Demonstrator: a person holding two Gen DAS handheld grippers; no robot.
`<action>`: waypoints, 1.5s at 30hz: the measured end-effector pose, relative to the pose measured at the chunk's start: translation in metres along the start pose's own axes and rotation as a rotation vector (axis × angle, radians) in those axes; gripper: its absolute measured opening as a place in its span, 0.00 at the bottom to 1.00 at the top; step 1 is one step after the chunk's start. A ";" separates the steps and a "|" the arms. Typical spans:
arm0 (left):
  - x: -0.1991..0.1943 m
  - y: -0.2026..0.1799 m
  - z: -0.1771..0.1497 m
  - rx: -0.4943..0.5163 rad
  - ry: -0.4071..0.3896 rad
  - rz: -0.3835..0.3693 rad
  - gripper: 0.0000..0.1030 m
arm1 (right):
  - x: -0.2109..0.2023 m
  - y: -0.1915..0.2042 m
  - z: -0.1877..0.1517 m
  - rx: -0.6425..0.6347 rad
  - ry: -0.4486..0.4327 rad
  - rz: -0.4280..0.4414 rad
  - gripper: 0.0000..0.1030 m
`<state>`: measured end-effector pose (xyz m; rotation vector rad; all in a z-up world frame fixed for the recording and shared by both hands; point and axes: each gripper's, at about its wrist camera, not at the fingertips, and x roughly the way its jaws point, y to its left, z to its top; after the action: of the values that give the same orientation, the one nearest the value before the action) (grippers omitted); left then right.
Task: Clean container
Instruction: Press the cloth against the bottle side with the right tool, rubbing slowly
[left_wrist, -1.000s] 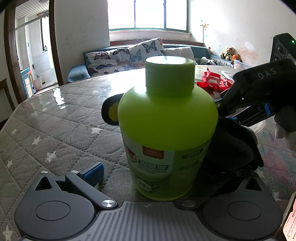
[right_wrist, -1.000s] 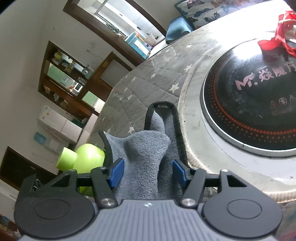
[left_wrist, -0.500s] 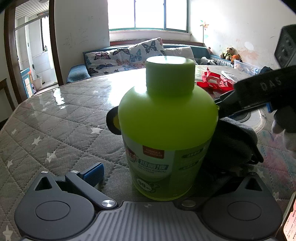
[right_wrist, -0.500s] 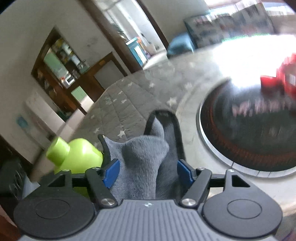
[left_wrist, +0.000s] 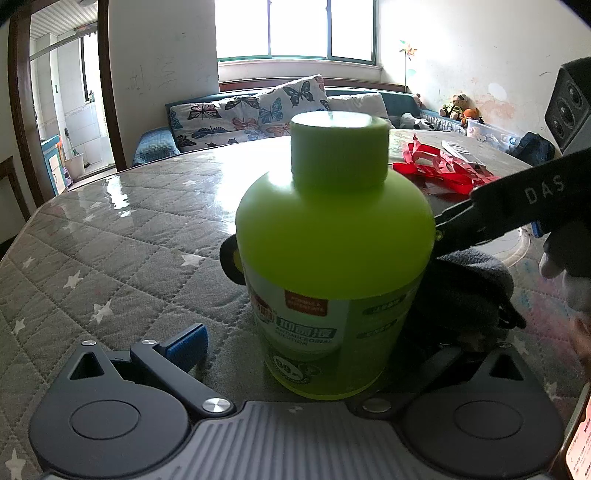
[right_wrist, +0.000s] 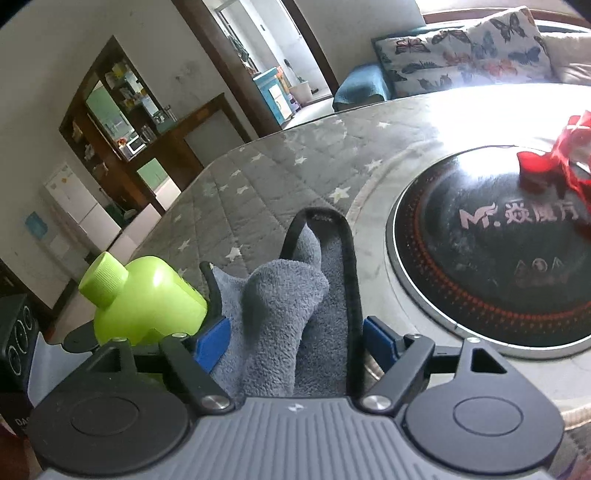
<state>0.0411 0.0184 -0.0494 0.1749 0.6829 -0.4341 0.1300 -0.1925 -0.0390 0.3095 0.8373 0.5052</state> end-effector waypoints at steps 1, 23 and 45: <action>0.000 0.000 0.000 0.000 0.000 0.000 1.00 | 0.000 0.000 0.000 -0.003 0.004 0.001 0.79; 0.000 0.000 0.000 0.000 0.000 0.000 1.00 | 0.002 -0.005 0.008 0.058 0.053 -0.043 1.00; 0.000 0.000 0.000 0.000 0.000 0.000 1.00 | 0.009 -0.023 0.014 0.130 0.031 0.045 1.00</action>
<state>0.0411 0.0184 -0.0493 0.1751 0.6826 -0.4339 0.1528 -0.2080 -0.0459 0.4420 0.8972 0.4999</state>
